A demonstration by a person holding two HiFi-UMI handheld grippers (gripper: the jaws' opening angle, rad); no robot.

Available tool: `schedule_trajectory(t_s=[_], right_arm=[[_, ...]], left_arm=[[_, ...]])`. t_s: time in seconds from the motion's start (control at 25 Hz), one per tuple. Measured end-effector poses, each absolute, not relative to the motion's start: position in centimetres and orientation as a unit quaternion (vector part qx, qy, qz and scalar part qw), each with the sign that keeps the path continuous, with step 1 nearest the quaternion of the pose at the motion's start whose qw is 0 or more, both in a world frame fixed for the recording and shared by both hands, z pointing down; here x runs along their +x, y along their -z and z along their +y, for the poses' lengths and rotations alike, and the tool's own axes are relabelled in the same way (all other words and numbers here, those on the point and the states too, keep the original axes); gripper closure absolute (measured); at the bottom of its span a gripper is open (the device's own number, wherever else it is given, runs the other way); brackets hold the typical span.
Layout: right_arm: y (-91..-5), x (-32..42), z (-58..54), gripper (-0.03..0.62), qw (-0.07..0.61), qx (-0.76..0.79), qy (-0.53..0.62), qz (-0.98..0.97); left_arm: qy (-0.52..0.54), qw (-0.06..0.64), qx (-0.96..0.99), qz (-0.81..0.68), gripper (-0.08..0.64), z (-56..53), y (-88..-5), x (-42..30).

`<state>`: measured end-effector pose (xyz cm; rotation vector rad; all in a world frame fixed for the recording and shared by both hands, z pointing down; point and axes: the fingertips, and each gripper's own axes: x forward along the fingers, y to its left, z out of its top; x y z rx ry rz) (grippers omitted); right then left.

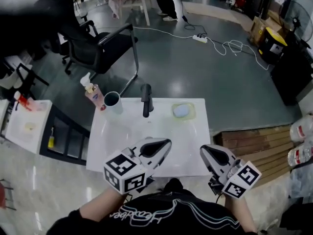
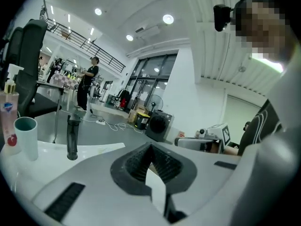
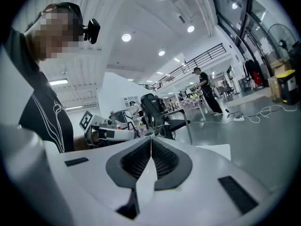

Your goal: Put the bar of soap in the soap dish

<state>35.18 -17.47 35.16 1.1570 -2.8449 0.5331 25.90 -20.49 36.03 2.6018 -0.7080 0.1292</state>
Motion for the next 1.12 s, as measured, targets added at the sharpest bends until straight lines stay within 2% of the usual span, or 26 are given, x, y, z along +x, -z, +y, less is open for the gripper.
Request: schedule_trajectory(t_s=[0.28, 1.12], right_arm=[[-33.8, 32.3, -13.7, 0.565, -0.027, 0.369, -0.167, -0.914], [-35.2, 30.0, -11.1, 0.565, -0.028, 0.357, -0.168, -0.918]], left_arm=[[-0.039, 0.208, 0.943, -0.256, 0.537, -16.7, -35.9, 23.2], [-0.045, 0.194, 0.936, -0.290, 0.537, -13.6, -35.2, 20.5]])
